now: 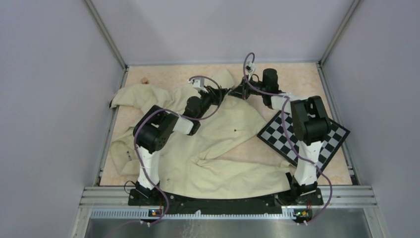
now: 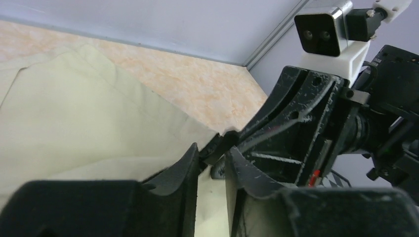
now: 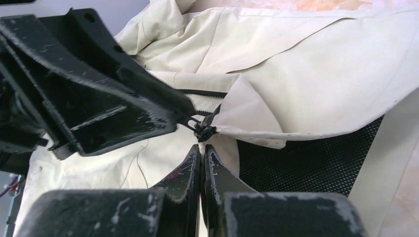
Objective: Zip up the jacket
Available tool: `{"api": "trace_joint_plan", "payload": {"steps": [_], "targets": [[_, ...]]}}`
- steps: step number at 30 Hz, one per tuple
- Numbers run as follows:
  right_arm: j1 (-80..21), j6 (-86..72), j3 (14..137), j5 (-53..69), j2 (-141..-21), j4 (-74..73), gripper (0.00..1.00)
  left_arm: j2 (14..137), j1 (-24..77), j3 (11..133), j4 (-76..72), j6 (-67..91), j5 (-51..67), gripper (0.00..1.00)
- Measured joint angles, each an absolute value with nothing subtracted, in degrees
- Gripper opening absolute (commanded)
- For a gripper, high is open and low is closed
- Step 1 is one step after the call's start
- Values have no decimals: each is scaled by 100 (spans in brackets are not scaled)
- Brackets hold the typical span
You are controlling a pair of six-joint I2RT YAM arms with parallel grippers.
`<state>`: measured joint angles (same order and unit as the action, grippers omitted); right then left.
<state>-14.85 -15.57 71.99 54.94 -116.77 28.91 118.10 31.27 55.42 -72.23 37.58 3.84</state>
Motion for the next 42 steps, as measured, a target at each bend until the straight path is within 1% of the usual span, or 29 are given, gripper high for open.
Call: {"api": "trace_joint_plan", "payload": {"steps": [3, 6, 7, 9, 12, 15, 16, 19, 21, 23, 26, 29, 31, 33, 38, 42], "targets": [[-1485, -1544, 7199, 5417, -11677, 2934, 0, 11531, 3151, 5266, -7137, 3774, 307, 48], [-1485, -1500, 7199, 5393, -11677, 2934, 0, 11236, 3162, 5017, -7002, 3802, 292, 71], [-1485, -1485, 7199, 5393, -11677, 2934, 0, 11100, 3164, 4910, -6906, 3828, 294, 77], [-1485, -1450, 7199, 5404, -11677, 2930, 0, 10844, 3162, 4807, -6528, 3907, 357, 83], [-1485, -1426, 7199, 5419, -11677, 2930, 0, 10438, 3103, 4827, -5592, 4053, 652, 83], [-1485, -1409, 7199, 5454, -11677, 2930, 0, 10141, 2963, 5026, -4484, 4139, 1264, 83], [-1485, -1409, 7199, 5472, -11677, 2930, 0, 10084, 2875, 5131, -4119, 4169, 1544, 82], [-1485, -1411, 7199, 5531, -11677, 2936, 0, 10057, 2550, 5546, -3181, 4104, 2231, 85], [-1485, -1411, 7199, 5561, -11677, 2941, 0, 10101, 2285, 5979, -2491, 3920, 2646, 84], [-1485, -1411, 7199, 5572, -11677, 2941, 0, 10272, 2058, 6604, -1813, 3671, 3037, 85], [-1485, -1411, 7199, 5588, -11677, 2941, 0, 10781, 1848, 7776, -882, 3151, 3437, 81], [-1485, -1409, 7199, 5605, -11677, 2939, 0, 11362, 1796, 8823, 75, 2633, 3732, 83], [-1485, -1411, 7199, 5607, -11677, 2934, 0, 11668, 1798, 9190, 480, 2390, 3898, 84], [-1485, -1411, 7199, 5610, -11677, 2930, 0, 11887, 1798, 9284, 797, 2220, 4088, 85], [-1485, -1411, 7199, 5623, -11677, 2926, 0, 12331, 1798, 9404, 1232, 1999, 4604, 80], [-1485, -1411, 7199, 5625, -11677, 2926, 0, 12460, 1815, 9426, 1376, 1933, 4901, 68]]}}
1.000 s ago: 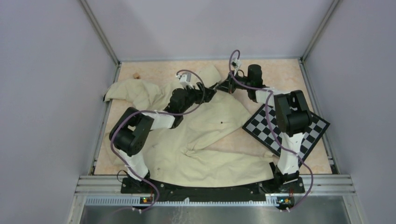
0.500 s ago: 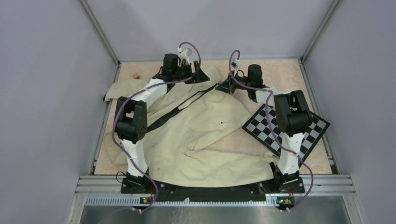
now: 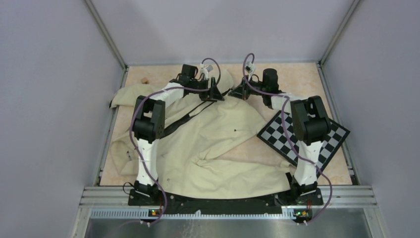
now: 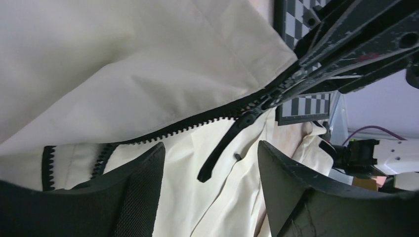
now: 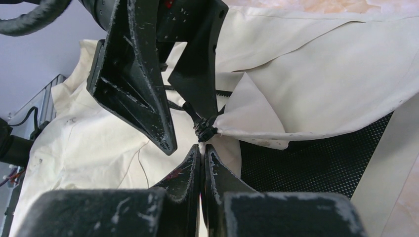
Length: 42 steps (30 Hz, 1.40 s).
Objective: Zip up the jacket
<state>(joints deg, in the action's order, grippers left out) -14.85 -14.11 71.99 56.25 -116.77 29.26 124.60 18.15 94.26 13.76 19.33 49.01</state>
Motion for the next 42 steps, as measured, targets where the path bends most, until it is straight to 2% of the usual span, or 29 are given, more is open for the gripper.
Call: {"api": "trace_joint_plan", "payload": {"steps": [10, 14, 20, 26, 36, 42], "targets": [[-1485, -1415, 7199, 5625, -11677, 2941, 0, 12460, 1855, 9406, 1041, 1986, 5312, 45], [-1485, -1417, 7199, 5616, -11677, 2941, 0, 12460, 1859, 9406, 1026, 2014, 5310, 31], [-1485, -1577, 7199, 5400, -11677, 3030, 0, 12460, 1872, 9395, 1020, 2034, 5159, 0], [-1485, -1990, 7070, 5022, -11677, 3258, 0, 12457, 1992, 9277, 838, 2191, 4729, 0], [-1354, -3924, 6154, 3953, -11664, 4718, 0, 12451, 2523, 9107, 703, 2783, 3100, 0], [-1247, -4652, 6101, 3682, -11664, 5170, 0, 12121, 2550, 8895, 1162, 2773, 2069, 0]]}}
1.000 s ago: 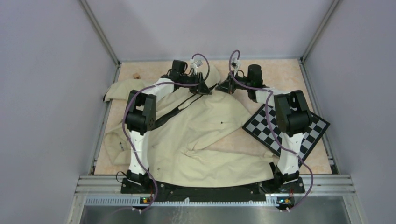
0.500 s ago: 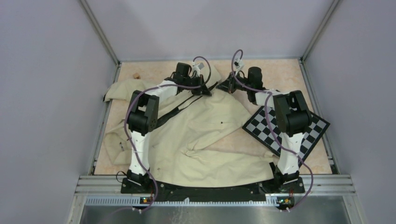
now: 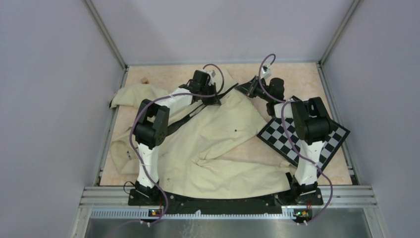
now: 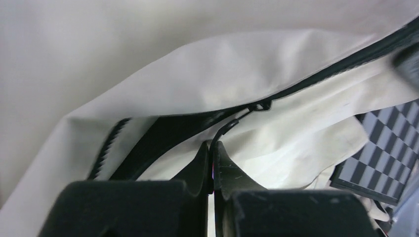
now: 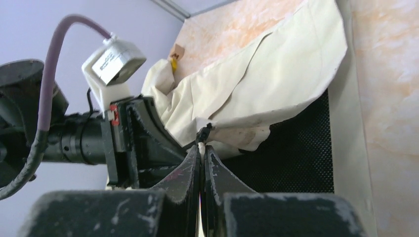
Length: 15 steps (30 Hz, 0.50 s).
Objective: Zip up the jacket
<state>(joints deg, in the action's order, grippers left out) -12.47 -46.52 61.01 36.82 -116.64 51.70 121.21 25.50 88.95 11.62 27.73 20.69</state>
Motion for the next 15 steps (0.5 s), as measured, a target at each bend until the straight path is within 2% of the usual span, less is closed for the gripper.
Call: {"api": "trace_joint_plan", "payload": {"steps": [9, 15], "targets": [[-958, -4668, 6042, 3603, -11664, 5325, 0, 11065, 2539, 8077, 2611, 2644, 611, 0], [-945, -4410, 6042, 3570, -11666, 5216, 0, 9786, 2025, 6851, 3844, 2932, -237, 0]]}}
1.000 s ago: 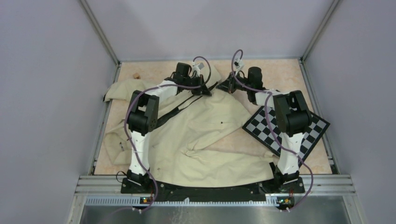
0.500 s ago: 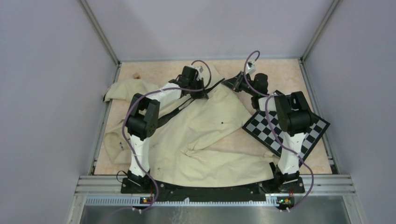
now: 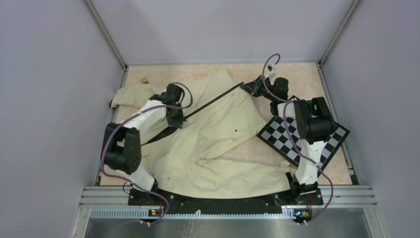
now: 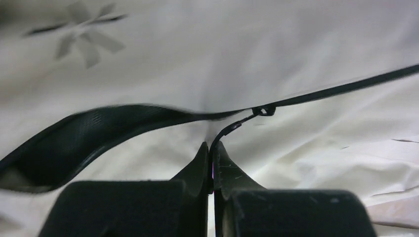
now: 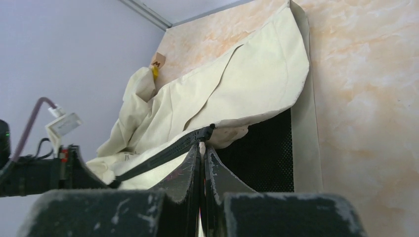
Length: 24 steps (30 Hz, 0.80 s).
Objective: Zip up the jacket
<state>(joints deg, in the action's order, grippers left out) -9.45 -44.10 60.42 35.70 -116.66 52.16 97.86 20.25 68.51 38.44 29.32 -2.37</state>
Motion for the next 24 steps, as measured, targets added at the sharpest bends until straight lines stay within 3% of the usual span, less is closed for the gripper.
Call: {"api": "trace_joint_plan", "payload": {"steps": [5, 14, 24], "targets": [[-947, -4285, 6099, 3594, -11688, 5081, 0, 8329, 1135, 6171, 4657, 3361, -539, 0], [-967, -3913, 6195, 3647, -11688, 4663, 0, 6431, -274, 6121, 5896, 3830, -1105, 0], [-1048, -3546, 6316, 3754, -11688, 4119, 0, 6088, -1004, 6062, 6254, 3789, -989, 0]]}}
